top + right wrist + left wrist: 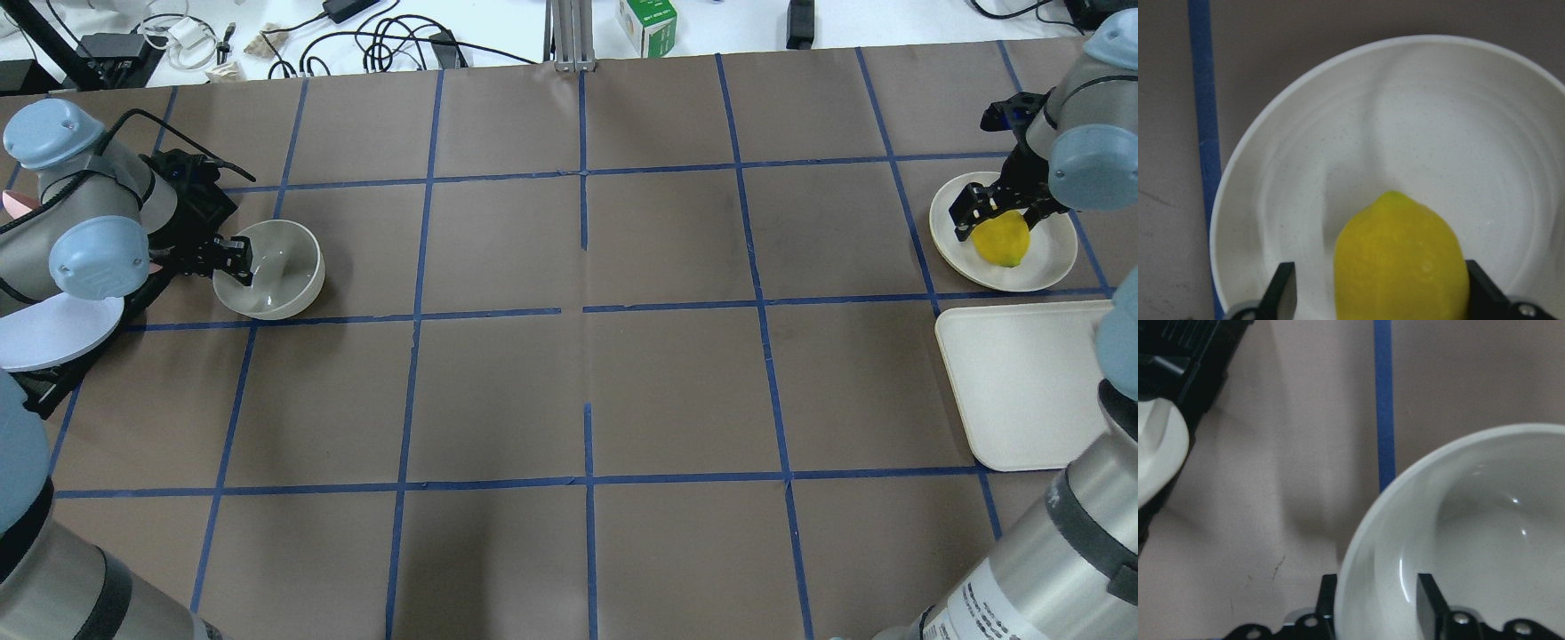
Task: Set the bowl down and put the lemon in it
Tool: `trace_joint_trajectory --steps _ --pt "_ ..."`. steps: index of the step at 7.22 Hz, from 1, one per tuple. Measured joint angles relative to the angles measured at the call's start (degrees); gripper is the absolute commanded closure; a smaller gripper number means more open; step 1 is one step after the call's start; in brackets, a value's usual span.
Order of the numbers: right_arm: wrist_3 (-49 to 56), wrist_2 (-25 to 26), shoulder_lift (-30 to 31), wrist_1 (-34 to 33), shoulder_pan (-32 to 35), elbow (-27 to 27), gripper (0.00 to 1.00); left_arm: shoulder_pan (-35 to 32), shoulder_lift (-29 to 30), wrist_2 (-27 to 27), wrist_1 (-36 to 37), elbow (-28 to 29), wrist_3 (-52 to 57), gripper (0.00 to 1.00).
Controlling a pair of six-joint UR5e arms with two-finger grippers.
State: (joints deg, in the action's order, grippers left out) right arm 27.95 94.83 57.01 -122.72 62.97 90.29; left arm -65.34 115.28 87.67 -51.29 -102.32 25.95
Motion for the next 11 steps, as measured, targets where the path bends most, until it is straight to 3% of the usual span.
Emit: trace_joint_trajectory --steps 3,5,7,9,11 --pt "-2.6 -0.1 2.7 2.0 -1.1 0.1 1.00 1.4 -0.8 -0.2 -2.1 0.2 0.0 1.00" --pt "-3.5 -1.0 7.0 8.0 -0.7 0.1 1.00 1.1 -1.8 -0.6 -5.9 2.2 -0.2 1.00" --pt "-6.1 -3.4 12.3 15.3 1.8 0.1 1.00 -1.4 -4.3 -4.7 -11.7 4.5 -0.9 1.00" --pt "-9.5 -4.7 16.2 21.7 4.8 0.1 1.00 -9.5 -5.4 -7.5 -12.5 5.2 -8.1 1.00" --pt "-13.1 -6.8 18.1 24.7 5.8 0.1 1.00 -20.7 -3.6 -8.5 -6.1 4.9 -24.2 1.00"
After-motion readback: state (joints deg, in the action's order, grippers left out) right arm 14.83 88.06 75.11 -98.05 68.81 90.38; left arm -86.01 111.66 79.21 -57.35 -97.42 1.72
